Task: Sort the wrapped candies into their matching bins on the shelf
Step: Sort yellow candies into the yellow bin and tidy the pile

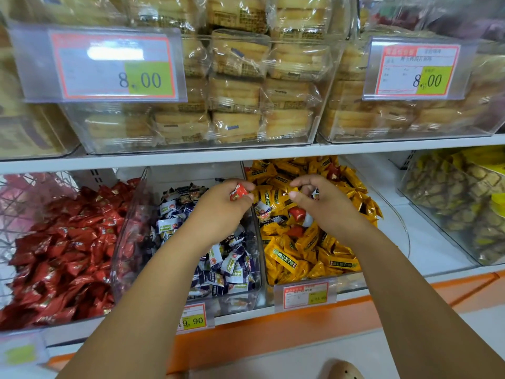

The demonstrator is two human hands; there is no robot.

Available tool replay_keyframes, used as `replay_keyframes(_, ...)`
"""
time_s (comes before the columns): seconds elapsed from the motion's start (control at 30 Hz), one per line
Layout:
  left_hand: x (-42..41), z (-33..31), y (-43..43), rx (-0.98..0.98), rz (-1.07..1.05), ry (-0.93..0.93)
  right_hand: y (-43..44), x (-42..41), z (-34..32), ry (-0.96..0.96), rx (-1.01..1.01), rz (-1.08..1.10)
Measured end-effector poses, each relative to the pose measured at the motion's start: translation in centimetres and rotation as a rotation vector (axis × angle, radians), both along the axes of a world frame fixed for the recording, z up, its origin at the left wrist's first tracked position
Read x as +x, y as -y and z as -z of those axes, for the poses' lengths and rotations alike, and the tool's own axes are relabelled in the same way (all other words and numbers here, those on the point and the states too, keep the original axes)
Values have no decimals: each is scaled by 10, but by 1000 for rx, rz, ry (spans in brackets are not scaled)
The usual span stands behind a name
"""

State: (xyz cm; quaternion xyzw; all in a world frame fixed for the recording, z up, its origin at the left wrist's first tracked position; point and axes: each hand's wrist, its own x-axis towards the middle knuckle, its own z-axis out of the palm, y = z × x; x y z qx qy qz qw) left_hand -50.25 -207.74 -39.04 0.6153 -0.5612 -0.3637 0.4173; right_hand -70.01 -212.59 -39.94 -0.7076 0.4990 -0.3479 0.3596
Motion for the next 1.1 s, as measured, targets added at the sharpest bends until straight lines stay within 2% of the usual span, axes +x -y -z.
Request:
replay_keyframes(0.17,15,-4,-17,76,23,-22,-1,4,0,40,19,18)
replay_keyframes(0.37,42,-8,-45,25,10,-76,-13,18,-14,-11,-89,55)
replay_keyframes(0.5,65,-11,-62,34,-57,-65,-25,39,-27,218,-84,39)
replay_keyframes(0.63,95,-15,-76,7,-179,6,-32,78,-25,396,92,-48)
replay_keyframes(0.77,127,-9,-85,-27,-352,135,-41,111,-13,274,120,-200)
replay_keyframes(0.87,152,-1,-84,-12,-448,124,-41,124,-7,195,156,-277)
replay_keyframes(1.0,176,6,-80,14,-503,75,-37,125,-7,214,128,-225)
replay_keyframes(1.1,186,9,-74,-10,-472,170,-34,112,-17,190,56,-103)
